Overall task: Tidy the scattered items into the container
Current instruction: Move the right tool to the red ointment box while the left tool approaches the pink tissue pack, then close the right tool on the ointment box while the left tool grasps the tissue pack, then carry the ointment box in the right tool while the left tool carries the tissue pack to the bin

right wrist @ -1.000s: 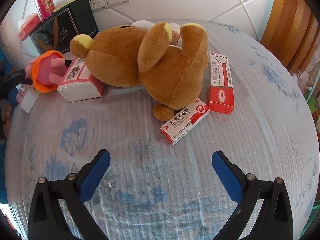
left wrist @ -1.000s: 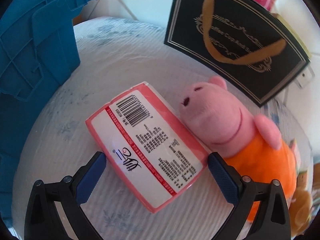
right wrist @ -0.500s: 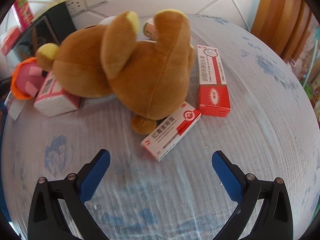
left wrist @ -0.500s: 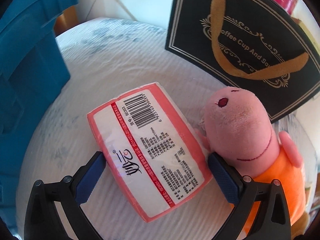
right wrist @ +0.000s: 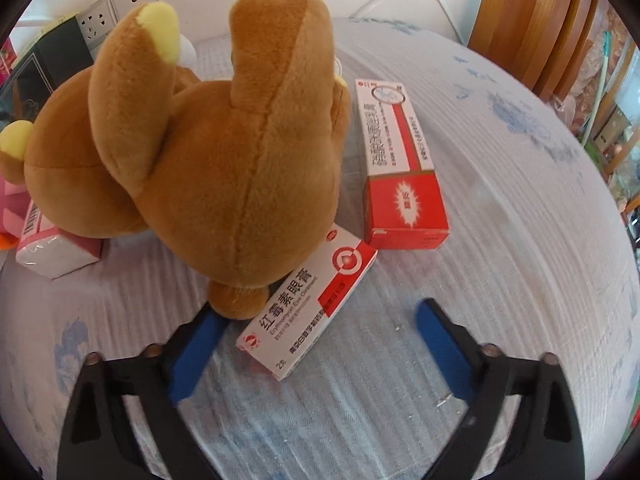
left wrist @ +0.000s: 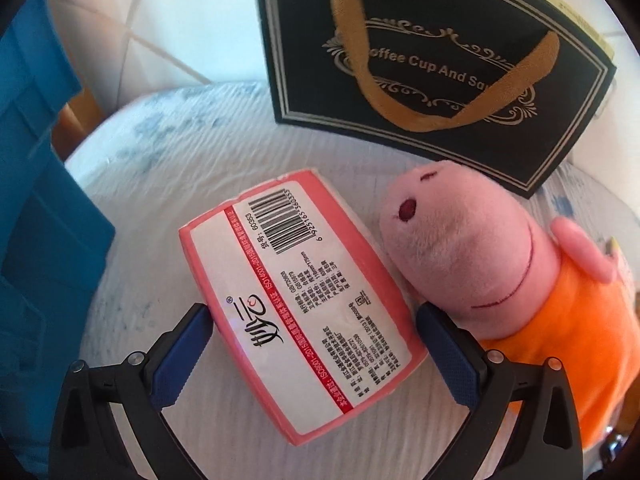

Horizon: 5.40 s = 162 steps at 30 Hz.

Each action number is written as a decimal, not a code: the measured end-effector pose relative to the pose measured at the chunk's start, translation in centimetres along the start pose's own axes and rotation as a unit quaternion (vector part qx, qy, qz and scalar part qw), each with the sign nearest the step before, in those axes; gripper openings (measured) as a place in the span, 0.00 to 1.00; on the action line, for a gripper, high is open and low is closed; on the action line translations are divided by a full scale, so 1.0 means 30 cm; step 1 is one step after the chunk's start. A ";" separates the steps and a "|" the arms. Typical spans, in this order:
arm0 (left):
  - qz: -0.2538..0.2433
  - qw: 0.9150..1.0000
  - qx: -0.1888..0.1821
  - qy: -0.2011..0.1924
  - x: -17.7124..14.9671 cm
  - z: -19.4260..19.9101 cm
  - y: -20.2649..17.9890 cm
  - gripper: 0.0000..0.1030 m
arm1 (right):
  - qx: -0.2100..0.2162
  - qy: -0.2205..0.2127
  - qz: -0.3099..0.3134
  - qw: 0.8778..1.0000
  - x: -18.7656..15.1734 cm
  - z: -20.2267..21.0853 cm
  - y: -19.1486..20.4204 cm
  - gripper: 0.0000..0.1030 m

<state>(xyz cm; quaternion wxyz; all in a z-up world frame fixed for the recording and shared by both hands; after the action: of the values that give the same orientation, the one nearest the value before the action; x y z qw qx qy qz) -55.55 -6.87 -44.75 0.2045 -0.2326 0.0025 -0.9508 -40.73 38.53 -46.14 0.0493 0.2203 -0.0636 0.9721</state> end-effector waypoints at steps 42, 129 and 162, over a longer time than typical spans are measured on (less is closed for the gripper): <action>-0.032 0.991 -0.122 0.043 -0.672 0.485 0.346 0.74 | 0.074 0.012 0.048 0.996 -0.287 0.305 0.116 0.27; -0.018 0.968 -0.088 -0.233 -0.210 1.632 0.883 0.89 | 0.163 -0.218 0.219 0.937 -0.108 1.566 0.928 0.27; 0.054 0.962 -0.032 -0.268 -0.018 1.673 1.465 0.89 | 0.270 -0.253 0.334 0.867 -0.051 1.817 1.758 0.27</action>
<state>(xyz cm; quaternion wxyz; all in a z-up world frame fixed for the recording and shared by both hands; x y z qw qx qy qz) -15.83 -42.40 -4.63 0.2409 -0.4844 -0.0093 -0.8409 -22.87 -21.55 -3.40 -0.3574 0.4288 0.1212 0.8208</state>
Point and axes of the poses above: each gripper's, at about its wrist camera, not at the fingertips, and z roughly against the way its jaws point, y to its left, x to its top, the point moved 5 cm from there along -z, roughly the way its jaws point, and after that the axes turned 11 degrees about z, right-handed, at the moved point
